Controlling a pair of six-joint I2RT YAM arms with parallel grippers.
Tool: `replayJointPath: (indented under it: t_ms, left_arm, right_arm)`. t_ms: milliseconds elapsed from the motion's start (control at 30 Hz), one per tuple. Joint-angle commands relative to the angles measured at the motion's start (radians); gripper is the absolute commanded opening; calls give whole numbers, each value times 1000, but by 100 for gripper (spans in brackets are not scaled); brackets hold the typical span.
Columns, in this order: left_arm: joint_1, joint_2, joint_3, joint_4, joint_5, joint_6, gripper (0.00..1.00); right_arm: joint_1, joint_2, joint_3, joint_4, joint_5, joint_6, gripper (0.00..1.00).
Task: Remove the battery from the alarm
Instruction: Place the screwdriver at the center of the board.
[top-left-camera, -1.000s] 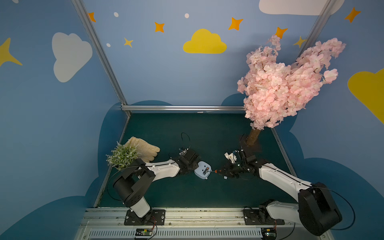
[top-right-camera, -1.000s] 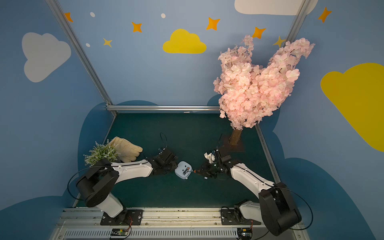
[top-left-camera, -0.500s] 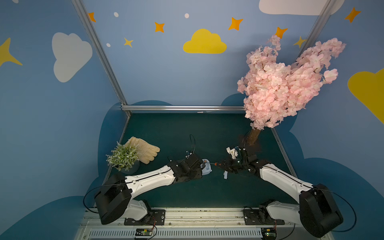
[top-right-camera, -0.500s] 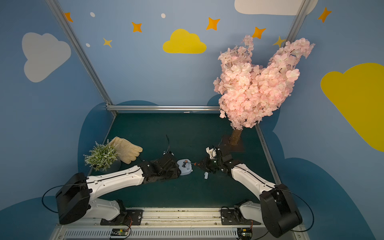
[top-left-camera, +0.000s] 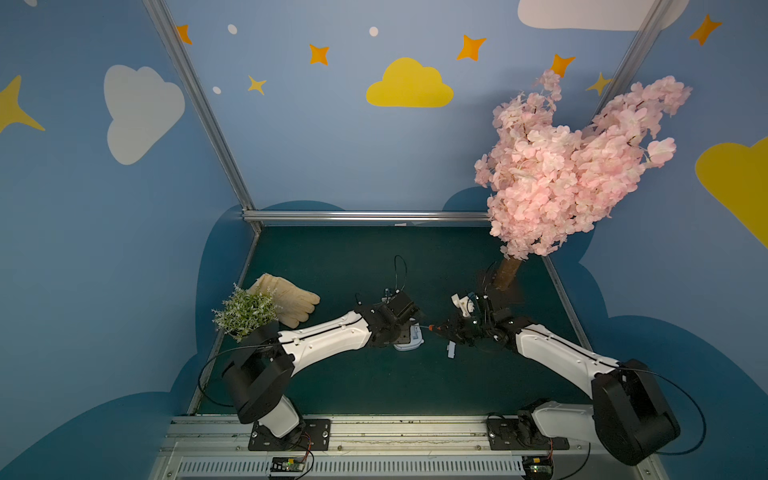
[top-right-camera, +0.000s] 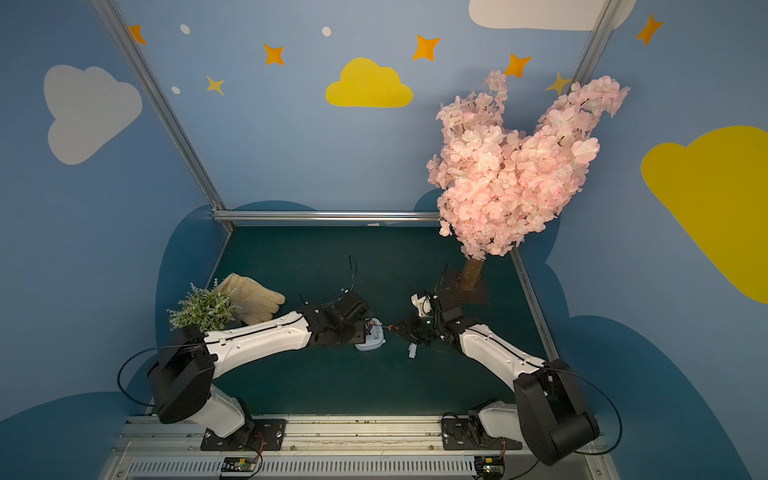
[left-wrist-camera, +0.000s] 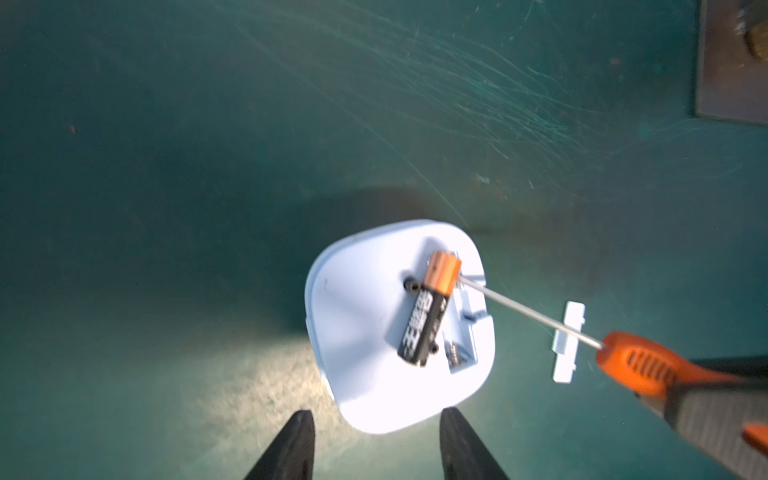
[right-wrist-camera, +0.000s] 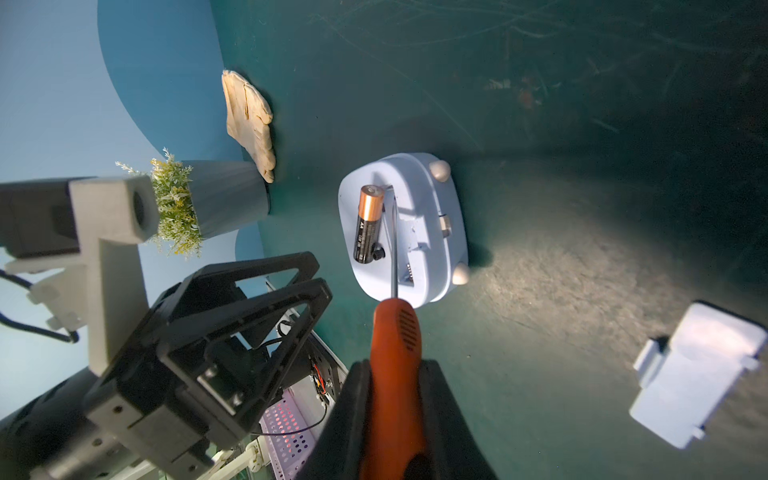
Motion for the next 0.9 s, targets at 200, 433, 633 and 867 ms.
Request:
replayJointPath:
  t_ms: [200,433,633,867]
  left_arm:
    - [3,166,169,-121,-13,141,51]
    - [-6,241,243,-180,-63,156,41]
    - [-9,283,277,-229,-107,153,28]
    - [-17,256,272,-237,-93,144,18]
  right_arm:
    - [4,8,70,50,-38,-2,0]
    - [-6,-37,104,-122,43,-61,0]
    - [-23,-91,118,-247,111,-115,0]
    - [-36,-182,125,-375,321,-144,0]
